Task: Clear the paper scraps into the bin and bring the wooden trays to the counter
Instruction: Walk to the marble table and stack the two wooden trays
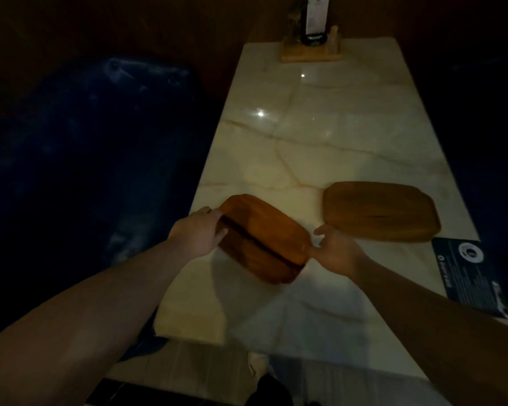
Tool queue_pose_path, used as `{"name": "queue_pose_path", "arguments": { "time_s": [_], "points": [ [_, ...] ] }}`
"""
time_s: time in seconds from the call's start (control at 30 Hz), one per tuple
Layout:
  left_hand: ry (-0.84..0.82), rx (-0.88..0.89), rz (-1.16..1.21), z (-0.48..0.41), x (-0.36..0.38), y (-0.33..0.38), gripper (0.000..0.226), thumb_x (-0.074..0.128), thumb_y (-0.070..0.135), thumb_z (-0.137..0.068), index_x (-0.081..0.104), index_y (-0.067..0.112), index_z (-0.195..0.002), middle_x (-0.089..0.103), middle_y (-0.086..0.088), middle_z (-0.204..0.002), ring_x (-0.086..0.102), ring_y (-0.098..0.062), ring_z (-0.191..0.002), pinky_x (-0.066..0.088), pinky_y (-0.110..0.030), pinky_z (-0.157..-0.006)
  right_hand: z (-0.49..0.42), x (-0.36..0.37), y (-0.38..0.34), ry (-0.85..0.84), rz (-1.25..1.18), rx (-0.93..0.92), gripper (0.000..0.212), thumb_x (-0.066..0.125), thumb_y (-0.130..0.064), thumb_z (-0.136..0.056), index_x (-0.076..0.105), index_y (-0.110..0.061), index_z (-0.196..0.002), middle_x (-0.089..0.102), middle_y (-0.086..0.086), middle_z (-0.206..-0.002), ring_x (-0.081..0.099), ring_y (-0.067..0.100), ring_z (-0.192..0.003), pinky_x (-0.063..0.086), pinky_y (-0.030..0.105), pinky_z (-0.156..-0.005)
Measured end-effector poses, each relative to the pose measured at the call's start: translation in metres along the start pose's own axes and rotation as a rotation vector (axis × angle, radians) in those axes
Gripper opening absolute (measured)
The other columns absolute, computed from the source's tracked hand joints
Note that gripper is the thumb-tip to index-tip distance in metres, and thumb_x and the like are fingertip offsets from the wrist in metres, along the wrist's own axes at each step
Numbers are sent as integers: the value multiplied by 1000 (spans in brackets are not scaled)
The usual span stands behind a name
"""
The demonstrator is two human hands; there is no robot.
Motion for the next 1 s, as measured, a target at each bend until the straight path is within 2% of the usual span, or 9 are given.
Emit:
{"name": "queue_pose_path", "arguments": {
  "time_s": [0.07,0.17,0.43,0.53,0.63,0.77,0.83,0.93,1.0],
  "points": [
    [-26,-80,153,-29,10,-23,47,46,45,-93,44,18,-130,54,-11,-121,55,-31,-108,49,-47,-88,-20,12,11,-6,-82,113,57,71,-42,-81,53,-10,-124,62,15,-118,61,30,-102,51,40,-82],
    [-71,-170,303,-70,28,-47,55,52,43,-91,40,12,-134,49,-17,-131,51,-35,-114,47,-42,-90,-44,29,21,8,-126,226,51,70,-43,-81,58,-4,-112,66,14,-94,67,30,-86,56,49,-81],
    [-242,-203,390,-113,63,-60,46,55,38,-90,53,8,-124,60,-17,-116,59,-33,-102,50,-48,-89,-63,35,30,-18,42,237,29,65,-37,-85,52,-22,-107,69,8,-89,69,24,-74,57,38,-64],
    [-241,-293,414,-116,69,-66,43,55,36,-91,57,7,-121,62,-17,-113,60,-32,-98,52,-45,-86,-67,39,35,-73,106,223,30,65,-35,-84,67,-8,-98,73,14,-91,68,30,-86,53,36,-72],
    [-230,-351,408,-117,70,-70,37,58,33,-90,63,-1,-105,64,-22,-101,61,-35,-88,53,-43,-77,-70,40,41,-87,-21,232,25,68,-31,-84,67,-6,-84,73,14,-78,70,27,-74,54,35,-67],
    [-122,-444,557,-109,66,-62,32,62,29,-89,65,-2,-87,63,-15,-79,61,-32,-77,49,-37,-66,-73,15,57,5,-321,232,22,69,-25,-86,59,-11,-100,67,3,-87,68,21,-72,58,39,-62],
    [-80,-458,621,-111,64,-42,30,63,29,-88,64,-1,-82,63,-17,-79,63,-33,-76,54,-42,-66,-78,-15,72,75,-398,214,19,69,-26,-86,58,-20,-100,64,-1,-90,67,20,-71,59,40,-62],
    [-22,-481,702,-119,64,-7,25,66,30,-86,60,6,-91,61,-13,-88,61,-28,-78,54,-39,-60,-90,-58,98,163,-437,218,20,67,-28,-86,61,-22,-104,64,3,-102,64,24,-89,57,48,-76],
    [-19,-478,747,-126,69,23,28,69,29,-84,59,6,-95,60,-11,-88,62,-28,-78,53,-36,-58,-95,-86,118,196,-499,239,21,64,-27,-88,60,-23,-108,63,6,-107,62,25,-91,57,43,-69]
  ]
}}
Point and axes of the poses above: each hand's wrist, its own z-axis away from the middle knuckle, its own x-axis out of the palm, y = z × x, the point moved 8 cm from there along -z, towards the middle knuckle
